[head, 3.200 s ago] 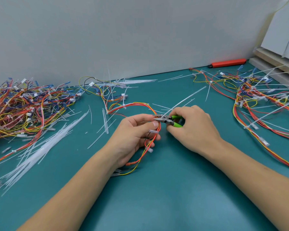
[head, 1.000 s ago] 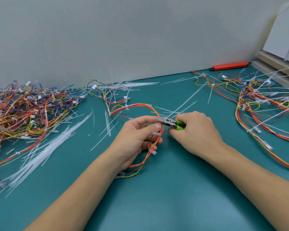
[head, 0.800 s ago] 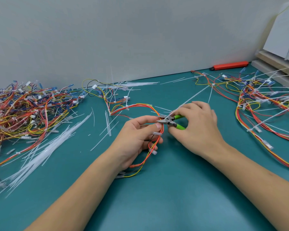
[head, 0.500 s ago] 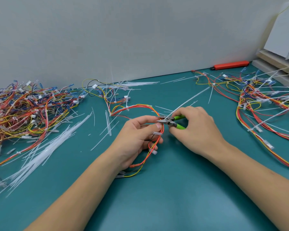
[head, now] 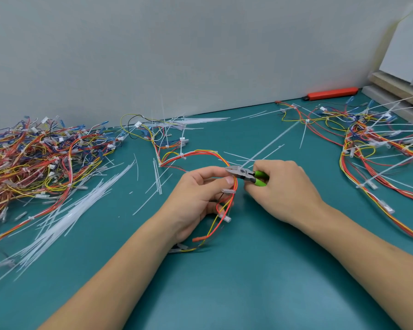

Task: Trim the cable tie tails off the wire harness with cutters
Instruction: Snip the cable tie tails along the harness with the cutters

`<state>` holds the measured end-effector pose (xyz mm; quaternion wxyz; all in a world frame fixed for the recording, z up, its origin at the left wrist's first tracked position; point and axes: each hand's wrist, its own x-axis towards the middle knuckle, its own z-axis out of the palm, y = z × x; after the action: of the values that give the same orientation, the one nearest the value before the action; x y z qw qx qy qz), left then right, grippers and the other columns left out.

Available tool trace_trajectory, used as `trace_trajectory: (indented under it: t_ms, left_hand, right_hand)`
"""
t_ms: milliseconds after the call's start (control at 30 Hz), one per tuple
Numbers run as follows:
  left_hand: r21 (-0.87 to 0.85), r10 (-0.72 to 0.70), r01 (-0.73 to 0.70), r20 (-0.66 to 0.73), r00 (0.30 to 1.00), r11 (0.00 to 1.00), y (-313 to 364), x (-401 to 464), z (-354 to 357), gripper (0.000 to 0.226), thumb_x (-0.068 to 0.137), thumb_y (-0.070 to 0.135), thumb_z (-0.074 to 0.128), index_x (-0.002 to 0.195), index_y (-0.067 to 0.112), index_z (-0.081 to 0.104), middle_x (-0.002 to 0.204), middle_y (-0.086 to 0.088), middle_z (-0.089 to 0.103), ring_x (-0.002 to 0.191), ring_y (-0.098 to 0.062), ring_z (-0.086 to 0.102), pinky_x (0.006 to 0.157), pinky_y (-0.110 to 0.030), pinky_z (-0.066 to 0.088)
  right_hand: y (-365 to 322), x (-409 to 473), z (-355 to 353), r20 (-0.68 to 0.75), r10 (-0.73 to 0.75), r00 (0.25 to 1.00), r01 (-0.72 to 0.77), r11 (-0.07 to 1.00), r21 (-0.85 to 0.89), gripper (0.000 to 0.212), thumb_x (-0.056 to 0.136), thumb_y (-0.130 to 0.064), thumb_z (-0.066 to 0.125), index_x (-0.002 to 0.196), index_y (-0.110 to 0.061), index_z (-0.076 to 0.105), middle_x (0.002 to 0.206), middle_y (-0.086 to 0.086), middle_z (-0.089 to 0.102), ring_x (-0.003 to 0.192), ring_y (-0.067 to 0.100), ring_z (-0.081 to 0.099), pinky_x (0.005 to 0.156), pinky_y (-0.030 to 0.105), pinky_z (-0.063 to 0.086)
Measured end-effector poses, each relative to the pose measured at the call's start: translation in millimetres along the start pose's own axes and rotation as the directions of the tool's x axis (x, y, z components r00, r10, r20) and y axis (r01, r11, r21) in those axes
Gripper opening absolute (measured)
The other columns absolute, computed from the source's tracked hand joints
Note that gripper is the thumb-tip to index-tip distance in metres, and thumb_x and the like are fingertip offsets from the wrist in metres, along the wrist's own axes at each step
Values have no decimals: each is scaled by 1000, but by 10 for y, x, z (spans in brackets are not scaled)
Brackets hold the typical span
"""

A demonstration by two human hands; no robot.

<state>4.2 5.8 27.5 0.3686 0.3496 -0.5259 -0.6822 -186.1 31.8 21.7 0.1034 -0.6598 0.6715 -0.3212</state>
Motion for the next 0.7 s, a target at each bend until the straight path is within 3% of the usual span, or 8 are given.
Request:
trace_trajectory:
  t_ms: [133,300,433,533,700]
  left_hand:
    - [18,-3,3,-11,1000,1000,-10,7,-9,7,92,4,67,98,7,68,72,-6,59,57,-18,53,42,-26,49]
    - [36,-2,3,-28,1000,999,-29,23,-16,11,92,4,67,90,14,70,72,-6,62,55,-17,56,41,-25,47]
    - [19,-4,5,-40,999,1000,-39,20,-18,7,93,7,67,95,13,70,86,-14,71,56,-19,61,41,-23,47]
    - [28,-2,3,-39,999,1000,-44,22,-29,9,94,8,66,103,9,67,92,-17,74,57,-18,62,42,-22,47]
    - [15,-17,17,-36,999,1000,-37,28,-23,10,93,5,67,101,9,66,82,-13,71,54,-18,57,41,-23,47]
  right_hand:
    - [22,14,2,2,-34,999,34,999,21,23,79,-30,68,64,-24,52,59,-6,53,77,22,50,64,34,32]
    - [47,30,14,9,-65,998,65,998,11,19,80,-30,68,66,-27,54,63,-7,55,82,26,50,67,35,38]
    - [33,34,9,3,-66,998,66,998,6,3,79,-31,67,80,-29,65,72,-9,63,89,25,54,79,38,45]
    - [27,34,4,18,-65,998,65,998,13,7,80,-32,67,87,-30,68,79,-10,64,94,25,53,87,43,47]
    - [35,35,11,3,-73,997,72,997,6,8,81,-32,68,88,-31,68,83,-10,64,96,24,53,89,42,45]
